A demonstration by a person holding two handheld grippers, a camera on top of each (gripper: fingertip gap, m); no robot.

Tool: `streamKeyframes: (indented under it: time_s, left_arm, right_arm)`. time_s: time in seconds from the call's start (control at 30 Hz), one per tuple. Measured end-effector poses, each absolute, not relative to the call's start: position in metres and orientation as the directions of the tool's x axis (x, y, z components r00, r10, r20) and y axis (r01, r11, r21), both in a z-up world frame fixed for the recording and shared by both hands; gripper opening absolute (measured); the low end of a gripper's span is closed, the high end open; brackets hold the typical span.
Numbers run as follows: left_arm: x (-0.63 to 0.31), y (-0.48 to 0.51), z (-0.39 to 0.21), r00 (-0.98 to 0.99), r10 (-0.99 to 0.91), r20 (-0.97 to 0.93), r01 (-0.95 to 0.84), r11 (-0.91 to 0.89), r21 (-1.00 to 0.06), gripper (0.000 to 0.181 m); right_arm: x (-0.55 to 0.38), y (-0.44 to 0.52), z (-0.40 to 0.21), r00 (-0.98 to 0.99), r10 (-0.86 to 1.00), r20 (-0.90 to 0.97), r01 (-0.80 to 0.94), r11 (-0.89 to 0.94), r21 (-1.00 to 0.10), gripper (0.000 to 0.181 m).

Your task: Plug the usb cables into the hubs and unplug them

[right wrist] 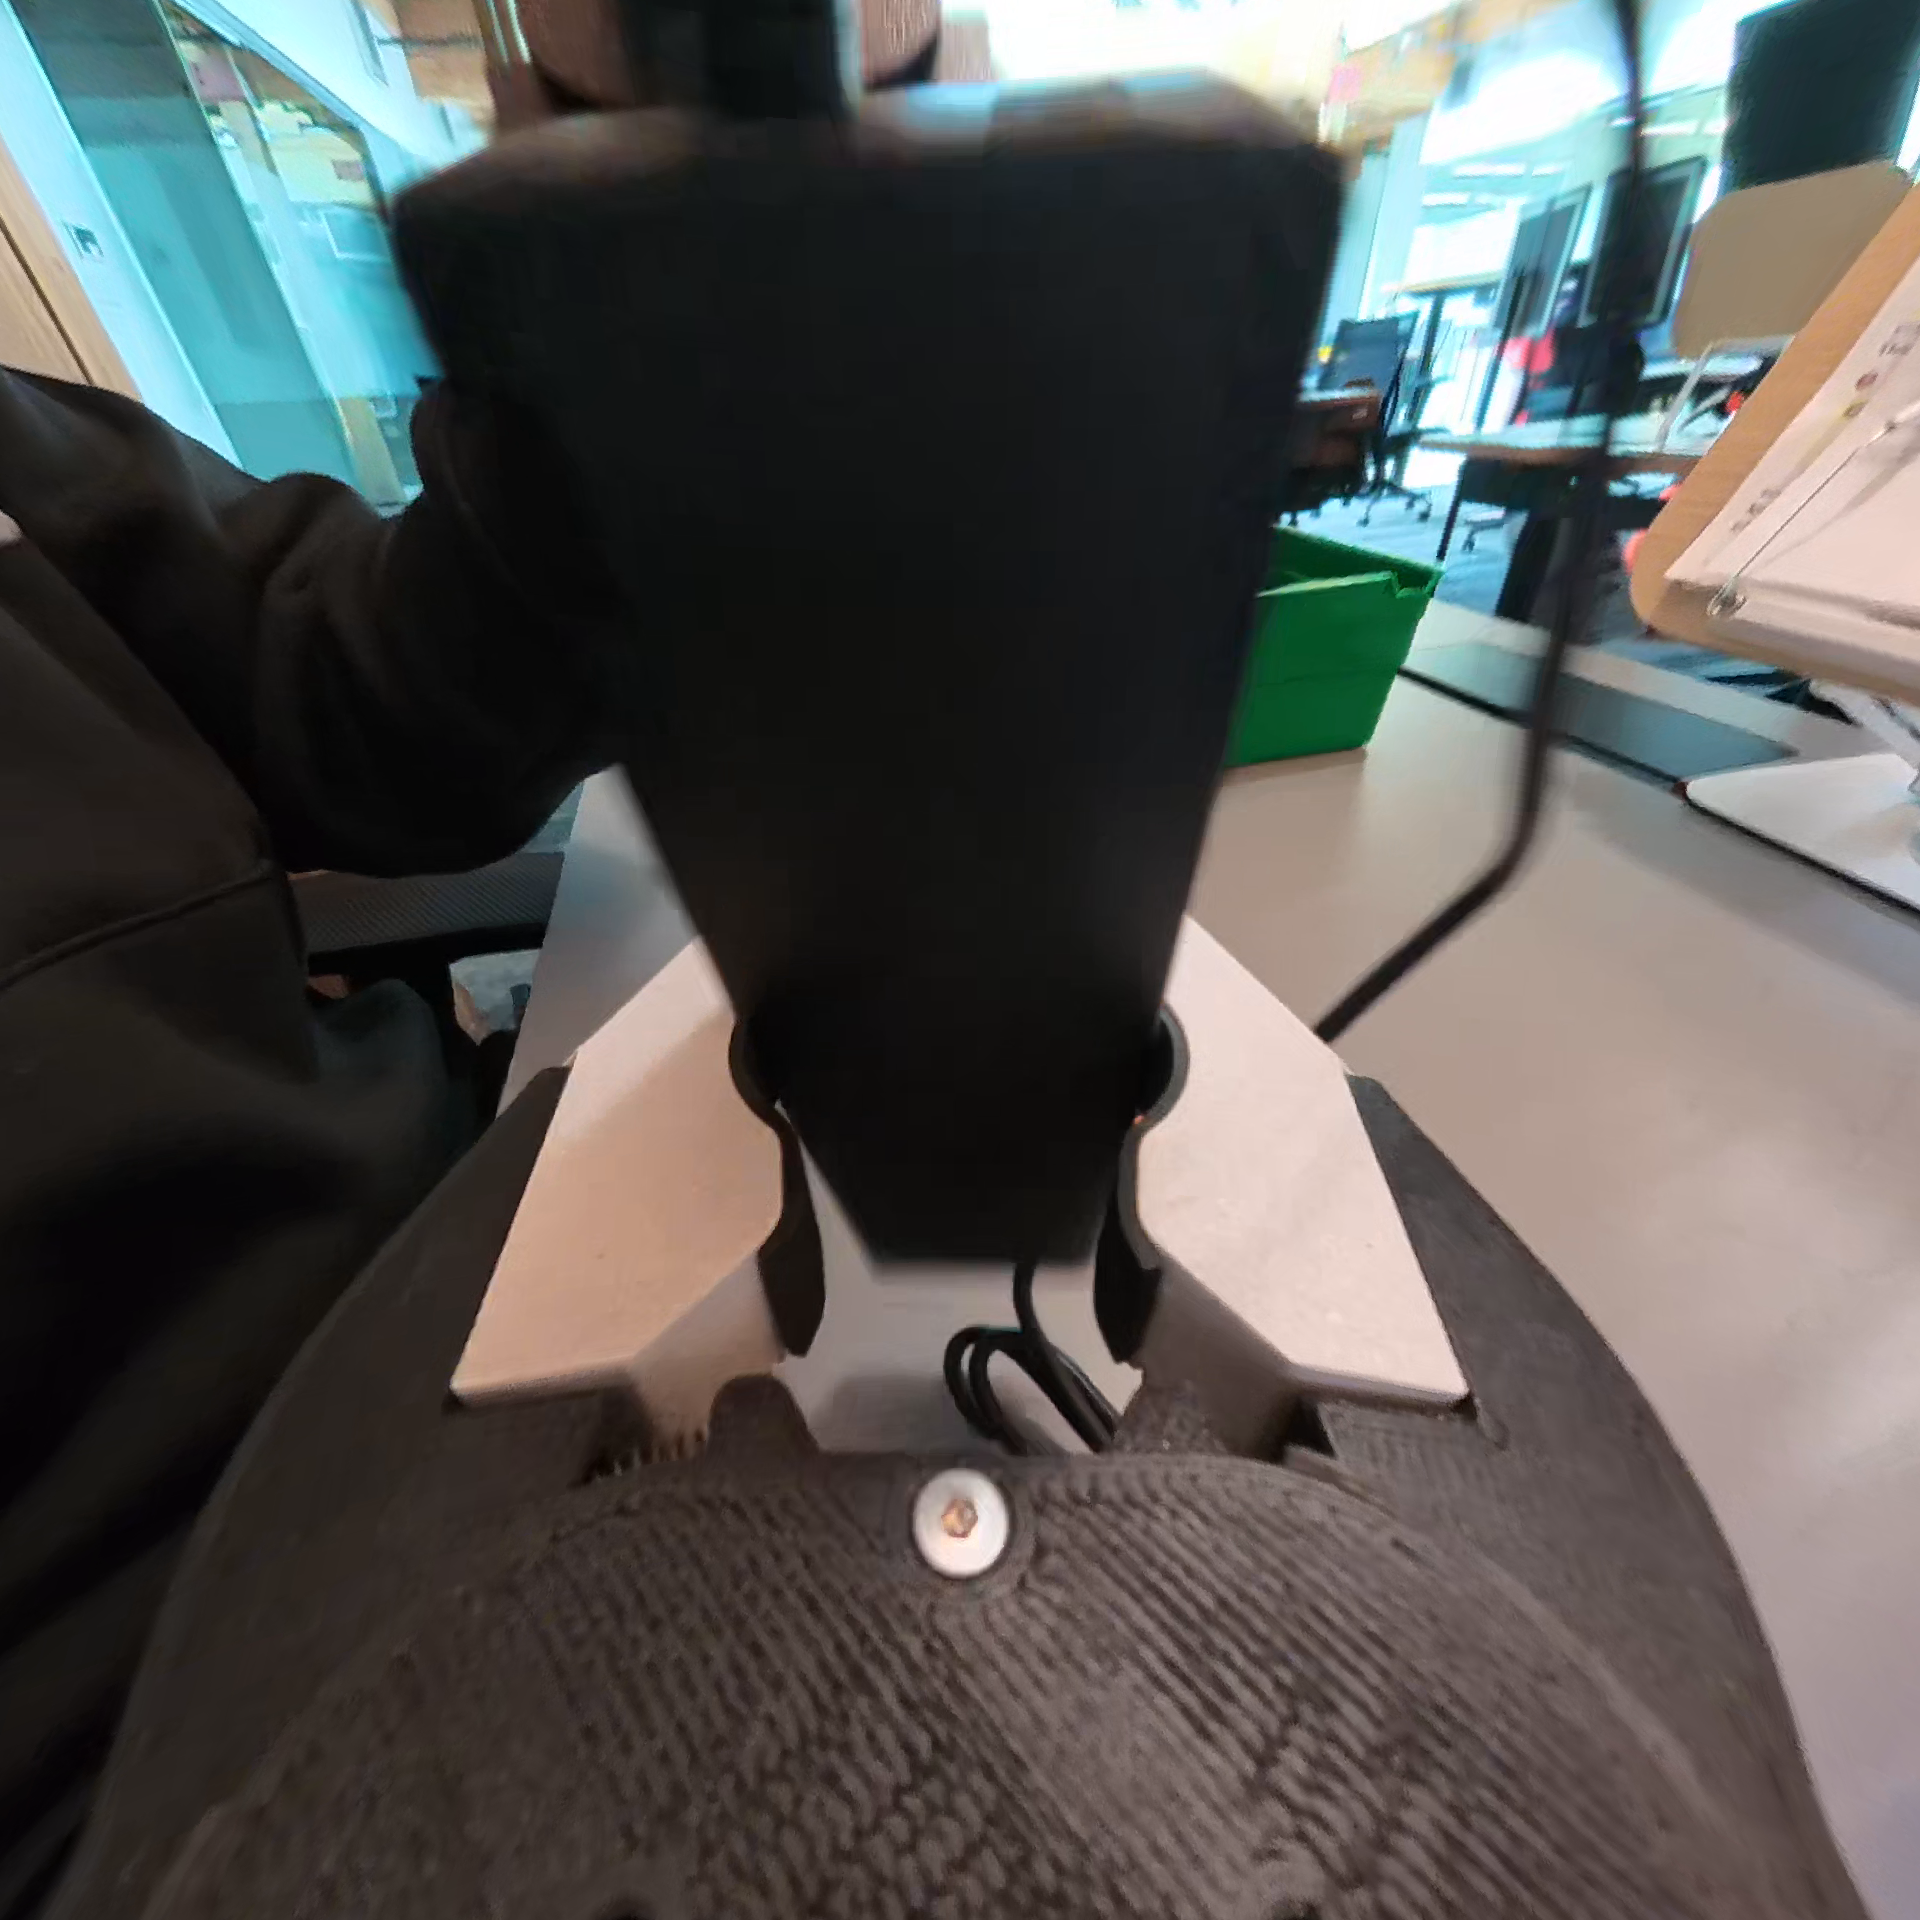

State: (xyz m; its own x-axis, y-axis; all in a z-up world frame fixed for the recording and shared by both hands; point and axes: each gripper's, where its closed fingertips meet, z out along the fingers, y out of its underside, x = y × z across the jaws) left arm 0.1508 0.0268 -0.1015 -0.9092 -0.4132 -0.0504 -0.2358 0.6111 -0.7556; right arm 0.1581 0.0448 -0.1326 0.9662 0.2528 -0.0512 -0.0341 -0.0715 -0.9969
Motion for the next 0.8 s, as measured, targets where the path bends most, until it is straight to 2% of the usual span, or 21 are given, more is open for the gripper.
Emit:
streamKeyframes:
  time_s: [0.17,0.33,0.47,0.53,0.63,0.67,0.7,0.8]
  left_arm:
    - [0.15,0.031,-0.102,-0.914,-0.396,-0.082,-0.188,0.596,-0.781,0.001]
    - [0.152,0.028,-0.099,-0.925,-0.365,-0.107,-0.098,0.5,-0.86,0.001]
    - [0.152,0.028,-0.096,-0.926,-0.374,-0.053,-0.116,0.414,-0.903,0.006]
    - [0.154,0.031,-0.096,-0.921,-0.388,-0.047,-0.121,0.397,-0.91,0.013]
    - [0.152,0.031,-0.097,-0.924,-0.381,-0.043,-0.118,0.39,-0.913,0.012]
    - [0.146,0.029,-0.098,-0.938,-0.346,-0.037,-0.11,0.396,-0.912,0.023]
    - [0.143,0.027,-0.1,-0.945,-0.327,-0.027,-0.112,0.399,-0.91,0.025]
    - [0.151,0.026,-0.103,-0.926,-0.367,-0.087,-0.079,0.415,-0.906,0.02]
  right_arm:
    - [0.157,0.05,-0.134,0.967,0.25,-0.052,-0.034,-0.076,-0.996,0.062]
    - [0.159,0.048,-0.13,0.971,0.234,-0.043,-0.025,-0.079,-0.997,0.062]
    - [0.158,0.048,-0.128,0.97,0.239,-0.046,-0.028,-0.079,-0.997,0.062]
    - [0.157,0.048,-0.128,0.97,0.24,-0.043,-0.024,-0.079,-0.997,0.062]
    - [0.157,0.049,-0.129,0.97,0.24,-0.038,-0.018,-0.086,-0.996,0.062]
    - [0.157,0.049,-0.128,0.97,0.239,-0.04,-0.02,-0.086,-0.996,0.062]
    - [0.158,0.05,-0.128,0.971,0.236,-0.039,-0.019,-0.084,-0.996,0.062]
    - [0.157,0.051,-0.128,0.971,0.237,-0.04,-0.019,-0.089,-0.996,0.062]
